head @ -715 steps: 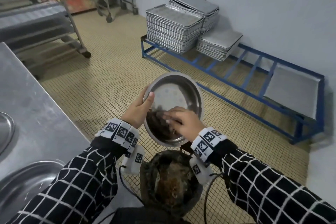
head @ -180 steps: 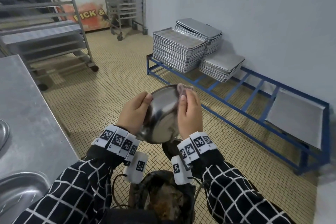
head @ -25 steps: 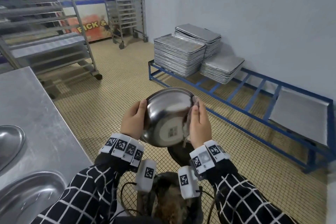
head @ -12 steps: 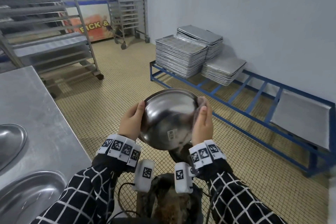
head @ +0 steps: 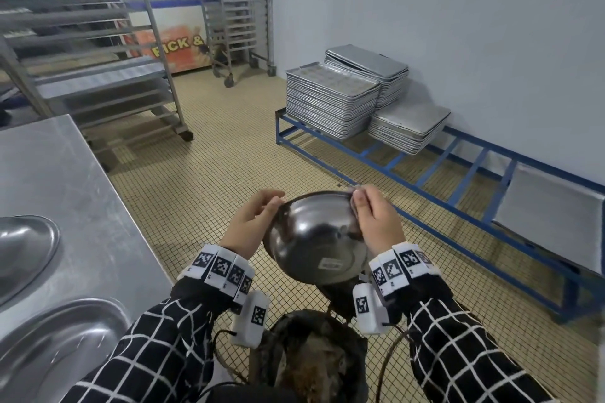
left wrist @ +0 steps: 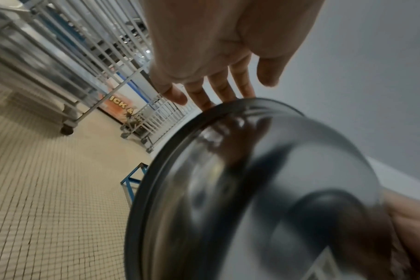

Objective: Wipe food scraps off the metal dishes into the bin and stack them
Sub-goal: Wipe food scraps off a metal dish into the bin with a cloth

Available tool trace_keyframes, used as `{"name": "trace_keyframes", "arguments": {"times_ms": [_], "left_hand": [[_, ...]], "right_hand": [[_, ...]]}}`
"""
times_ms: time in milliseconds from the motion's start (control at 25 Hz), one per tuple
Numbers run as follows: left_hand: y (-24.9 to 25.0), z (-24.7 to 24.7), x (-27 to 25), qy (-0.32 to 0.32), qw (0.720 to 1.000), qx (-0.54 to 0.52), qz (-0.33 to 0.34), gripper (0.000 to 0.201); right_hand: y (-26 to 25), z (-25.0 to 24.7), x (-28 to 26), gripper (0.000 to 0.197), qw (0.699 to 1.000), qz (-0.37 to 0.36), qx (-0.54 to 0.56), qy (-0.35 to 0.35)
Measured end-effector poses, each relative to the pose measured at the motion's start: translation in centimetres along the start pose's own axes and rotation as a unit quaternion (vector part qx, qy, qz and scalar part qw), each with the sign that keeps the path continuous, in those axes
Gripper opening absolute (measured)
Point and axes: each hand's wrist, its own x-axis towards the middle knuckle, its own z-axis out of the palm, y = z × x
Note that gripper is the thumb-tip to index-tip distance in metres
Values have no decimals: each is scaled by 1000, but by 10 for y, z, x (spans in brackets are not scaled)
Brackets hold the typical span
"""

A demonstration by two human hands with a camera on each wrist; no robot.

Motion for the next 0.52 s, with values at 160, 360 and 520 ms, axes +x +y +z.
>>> {"name": "trace_keyframes", "arguments": {"times_ms": [160,360,520], "left_hand": [[10,11,-6,-83,993,84,-2,15],[12,11,-10,-23,991,132,21,27],[11,9,-12,19,986,165,29,30]], "right_hand": [[0,14,0,42,983,-152,-101,-16],[-1,26,-12,29,989,-100,-7,106],[1,23,-14,26,981,79,66,163]]}}
